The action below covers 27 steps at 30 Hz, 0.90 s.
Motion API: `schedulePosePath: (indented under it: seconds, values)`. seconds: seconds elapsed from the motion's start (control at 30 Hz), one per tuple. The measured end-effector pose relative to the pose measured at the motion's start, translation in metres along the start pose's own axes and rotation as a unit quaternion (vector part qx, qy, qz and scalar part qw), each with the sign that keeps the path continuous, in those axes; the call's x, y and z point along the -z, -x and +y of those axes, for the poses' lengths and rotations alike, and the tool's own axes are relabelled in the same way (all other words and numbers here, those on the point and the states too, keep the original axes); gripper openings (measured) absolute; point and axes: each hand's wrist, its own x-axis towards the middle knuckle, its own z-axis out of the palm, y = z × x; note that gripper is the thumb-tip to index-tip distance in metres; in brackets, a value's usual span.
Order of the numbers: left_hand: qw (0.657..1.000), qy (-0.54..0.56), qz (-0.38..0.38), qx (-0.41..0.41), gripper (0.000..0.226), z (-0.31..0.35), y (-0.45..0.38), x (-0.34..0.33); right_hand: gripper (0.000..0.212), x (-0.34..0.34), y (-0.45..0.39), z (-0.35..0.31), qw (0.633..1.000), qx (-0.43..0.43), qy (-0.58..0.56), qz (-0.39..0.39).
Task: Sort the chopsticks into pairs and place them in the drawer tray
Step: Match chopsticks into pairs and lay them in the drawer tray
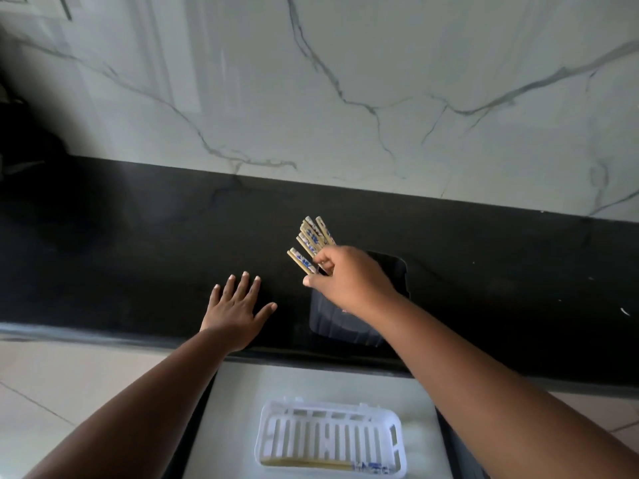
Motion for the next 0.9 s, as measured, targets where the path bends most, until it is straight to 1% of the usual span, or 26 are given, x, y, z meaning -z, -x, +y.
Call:
schedulePosePath:
  seconds: [0.07,0.17,0.3,0.4,0.47,0.5,0.53,0.57,0.6,0.63,0.67,0.7,0.73,0.77,0.83,0.87,0.9]
  values:
    - [1.000,0.002,0.001,0.001,0.080,0.000,0.000,-0.001,0.031,-0.011,0.000,0.000,0.999,0.016,0.028,0.022]
    - [1.000,0.007,0.000,-0.002,0.080,-0.001,0.000,-0.001,0.019,-0.017,-0.002,-0.001,0.999,0.016,0.025,0.029]
    - [1.000,0.012,-0.004,-0.001,0.080,-0.002,-0.001,-0.002,0.026,-0.007,-0.008,-0.001,0.999,-0.021,-0.036,-0.009]
    - [0.999,0.020,-0.030,0.007,0.080,-0.003,-0.003,-0.002,0.030,0.025,-0.018,-0.004,0.997,-0.033,-0.069,0.003]
    - [0.996,0.057,-0.061,0.031,0.080,-0.001,-0.007,0.005,0.026,0.060,-0.027,-0.010,0.992,-0.030,-0.119,0.012]
    - [0.993,0.092,-0.063,0.049,0.079,0.001,-0.011,0.014,0.021,0.082,-0.031,-0.014,0.988,-0.025,-0.154,0.017]
    - [0.988,0.133,-0.046,0.066,0.077,0.004,-0.016,0.028,0.017,0.104,-0.035,-0.018,0.982,-0.019,-0.188,0.027]
    - [0.982,0.174,-0.008,0.075,0.072,0.009,-0.021,0.046,0.013,0.125,-0.039,-0.023,0.974,-0.010,-0.221,0.041]
    - [0.975,0.205,0.051,0.066,0.066,0.014,-0.025,0.068,0.011,0.146,-0.041,-0.028,0.967,-0.001,-0.249,0.057]
    - [0.965,0.229,0.120,0.035,0.061,0.021,-0.029,0.093,0.010,0.164,-0.043,-0.034,0.960,0.008,-0.271,0.073]
    - [0.948,0.257,0.189,-0.010,0.055,0.031,-0.031,0.119,0.011,0.180,-0.045,-0.038,0.954,0.016,-0.286,0.086]
    - [0.922,0.297,0.242,-0.060,0.050,0.042,-0.032,0.146,0.014,0.192,-0.047,-0.043,0.950,0.023,-0.296,0.095]
    - [0.891,0.355,0.264,-0.098,0.045,0.054,-0.029,0.172,0.017,0.201,-0.048,-0.047,0.947,0.029,-0.303,0.101]
    - [0.863,0.420,0.254,-0.121,0.042,0.067,-0.024,0.197,0.018,0.207,-0.049,-0.050,0.945,0.032,-0.309,0.102]
    - [0.816,0.527,0.177,-0.161,0.043,0.091,-0.011,0.239,0.019,0.211,-0.050,-0.056,0.941,0.033,-0.322,0.100]
    - [0.801,0.552,0.146,-0.182,0.047,0.101,-0.007,0.255,0.020,0.211,-0.050,-0.059,0.939,0.033,-0.329,0.099]
    - [0.793,0.563,0.122,-0.199,0.050,0.110,-0.005,0.267,0.020,0.210,-0.050,-0.061,0.936,0.034,-0.335,0.099]
